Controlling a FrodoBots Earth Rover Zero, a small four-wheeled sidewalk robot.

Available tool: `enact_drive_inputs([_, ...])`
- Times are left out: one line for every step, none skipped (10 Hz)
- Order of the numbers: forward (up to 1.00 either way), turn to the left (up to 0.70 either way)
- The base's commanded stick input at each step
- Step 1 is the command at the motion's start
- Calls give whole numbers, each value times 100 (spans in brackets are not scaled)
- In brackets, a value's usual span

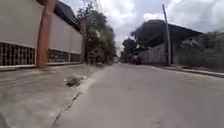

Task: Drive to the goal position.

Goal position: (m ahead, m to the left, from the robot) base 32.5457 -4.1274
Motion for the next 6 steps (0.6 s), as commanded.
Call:
enact_drive_inputs([100, 0])
enact_drive_inputs([100, -1])
enact_drive_inputs([100, -5])
enact_drive_inputs([100, -27])
enact_drive_inputs([100, -40])
enact_drive_inputs([100, -40])
